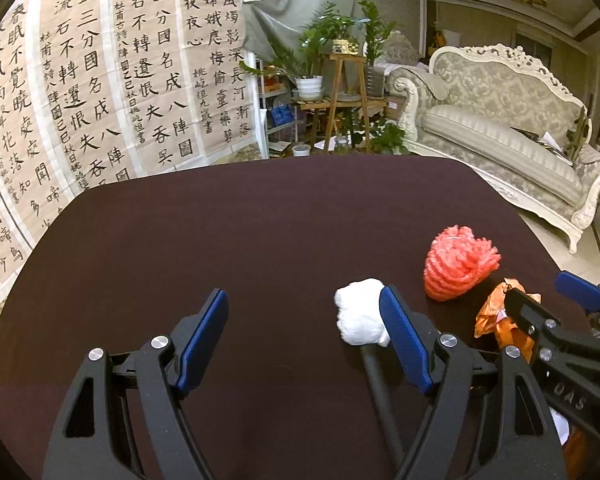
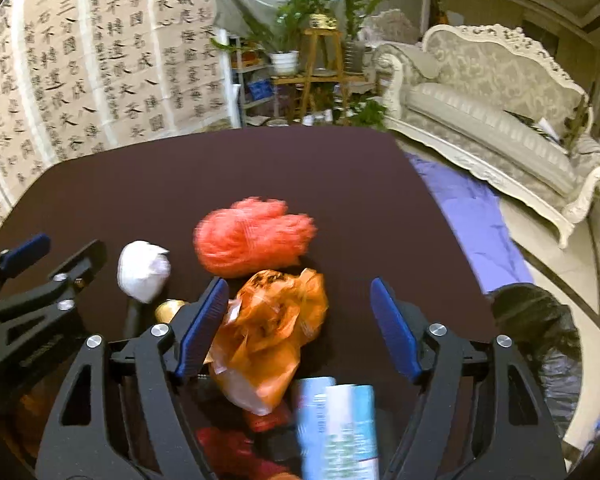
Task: Collect trash
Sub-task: 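Move both grippers back over the table toward the remaining trash, then grasp the red mesh bag with the left gripper while the right gripper grasps the orange bag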
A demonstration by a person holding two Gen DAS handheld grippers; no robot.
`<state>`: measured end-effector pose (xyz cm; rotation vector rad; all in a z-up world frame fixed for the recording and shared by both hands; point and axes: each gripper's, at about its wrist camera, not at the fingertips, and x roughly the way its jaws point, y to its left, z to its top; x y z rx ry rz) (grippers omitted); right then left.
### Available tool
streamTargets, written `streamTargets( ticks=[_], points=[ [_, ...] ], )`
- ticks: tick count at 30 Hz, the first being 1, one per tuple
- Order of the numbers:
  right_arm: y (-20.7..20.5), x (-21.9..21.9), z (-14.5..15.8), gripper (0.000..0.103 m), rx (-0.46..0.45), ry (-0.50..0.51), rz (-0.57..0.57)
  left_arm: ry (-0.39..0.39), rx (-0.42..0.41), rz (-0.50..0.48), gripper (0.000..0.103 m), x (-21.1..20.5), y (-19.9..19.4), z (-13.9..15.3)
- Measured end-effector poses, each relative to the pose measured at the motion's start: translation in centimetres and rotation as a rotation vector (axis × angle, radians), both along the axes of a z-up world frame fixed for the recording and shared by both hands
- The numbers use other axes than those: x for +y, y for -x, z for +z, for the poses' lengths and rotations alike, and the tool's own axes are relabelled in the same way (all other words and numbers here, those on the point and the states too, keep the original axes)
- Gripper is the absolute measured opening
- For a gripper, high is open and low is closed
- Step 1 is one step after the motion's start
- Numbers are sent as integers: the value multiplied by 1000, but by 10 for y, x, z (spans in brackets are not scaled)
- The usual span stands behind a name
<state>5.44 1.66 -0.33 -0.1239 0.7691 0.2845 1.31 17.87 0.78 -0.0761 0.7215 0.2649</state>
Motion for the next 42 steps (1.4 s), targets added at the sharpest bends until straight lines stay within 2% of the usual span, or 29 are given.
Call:
streamTargets(
  ticks=[8,18,20,25,36,42],
  points=[
    [-12,-25,-8,71,25,-4,-64,-1,-7,-31,75,-9,-8,3],
    [-13,-16,-15,70,32,27,-14,-14,0,-65,75,-19,-18,3],
    [-14,-20,-17,58,47,23,-16,-20,2,-73,75,-21,-20,2],
    [-22,-34,-16,42,56,1,-43,-25,9,-101,75,-32,-29,1],
    [-40,-57,-21,42,70,-45,-58,-63,64,-181,75,-63,-61,-11],
    [-43,-63,-22,51,72,-56,-57,-73,95,-217,78,-76,-75,-17]
  ],
)
